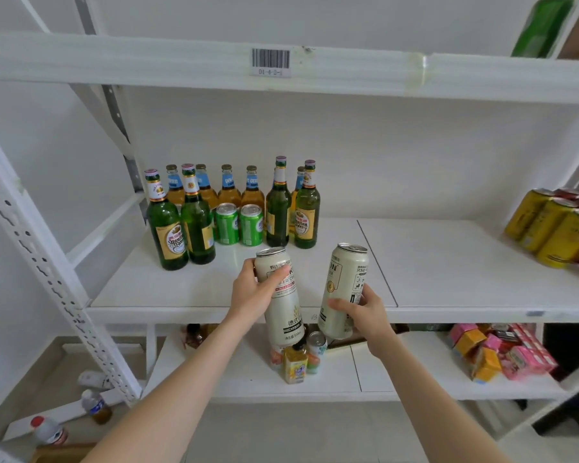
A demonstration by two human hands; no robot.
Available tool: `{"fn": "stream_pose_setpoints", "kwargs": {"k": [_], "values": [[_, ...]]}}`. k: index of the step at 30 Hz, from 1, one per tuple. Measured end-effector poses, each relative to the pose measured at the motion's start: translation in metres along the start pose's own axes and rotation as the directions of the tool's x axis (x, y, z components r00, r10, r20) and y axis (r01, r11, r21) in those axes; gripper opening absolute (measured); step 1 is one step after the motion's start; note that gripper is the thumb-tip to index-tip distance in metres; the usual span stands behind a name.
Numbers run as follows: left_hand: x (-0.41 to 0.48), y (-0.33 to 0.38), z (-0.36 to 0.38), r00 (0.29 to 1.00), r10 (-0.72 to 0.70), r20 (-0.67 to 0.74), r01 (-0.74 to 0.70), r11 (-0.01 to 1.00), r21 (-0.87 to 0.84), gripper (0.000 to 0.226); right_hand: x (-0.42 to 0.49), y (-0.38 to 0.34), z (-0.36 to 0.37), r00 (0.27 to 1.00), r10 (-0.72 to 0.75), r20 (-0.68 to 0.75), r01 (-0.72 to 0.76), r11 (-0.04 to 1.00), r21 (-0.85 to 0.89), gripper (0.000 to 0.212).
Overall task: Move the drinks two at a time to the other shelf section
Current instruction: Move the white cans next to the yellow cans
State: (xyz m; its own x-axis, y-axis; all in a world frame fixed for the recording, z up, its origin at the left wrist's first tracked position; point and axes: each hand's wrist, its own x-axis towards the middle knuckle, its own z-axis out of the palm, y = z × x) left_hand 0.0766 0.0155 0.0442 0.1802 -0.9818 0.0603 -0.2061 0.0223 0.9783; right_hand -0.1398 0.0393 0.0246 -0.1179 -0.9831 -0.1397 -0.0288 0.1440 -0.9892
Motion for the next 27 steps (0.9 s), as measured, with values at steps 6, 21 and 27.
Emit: {"fn": "stream_pose_setpoints", "kwargs": {"k": [6, 21, 27], "values": [[-0.018, 0.024, 0.072, 0.999, 0.018, -0.036, -0.019, 1.0, -0.021, 0.043, 0.007, -0.006, -0.079, 0.999, -0.014, 0.031, 0.016, 0.998, -0.062, 0.049], [-0.01, 0.068, 0.26, 0.994, 0.074, 0.075, -0.077, 0.996, 0.038, 0.05, 0.054, -0.006, -0.26, 0.999, -0.004, -0.034, 0.003, 0.999, -0.053, 0.053], [0.008, 0.08, 0.338, 0.989, 0.091, 0.119, -0.099, 0.993, 0.059, 0.046, 0.088, -0.001, -0.326, 0.995, -0.047, -0.088, 0.045, 0.999, -0.023, 0.047]]}}
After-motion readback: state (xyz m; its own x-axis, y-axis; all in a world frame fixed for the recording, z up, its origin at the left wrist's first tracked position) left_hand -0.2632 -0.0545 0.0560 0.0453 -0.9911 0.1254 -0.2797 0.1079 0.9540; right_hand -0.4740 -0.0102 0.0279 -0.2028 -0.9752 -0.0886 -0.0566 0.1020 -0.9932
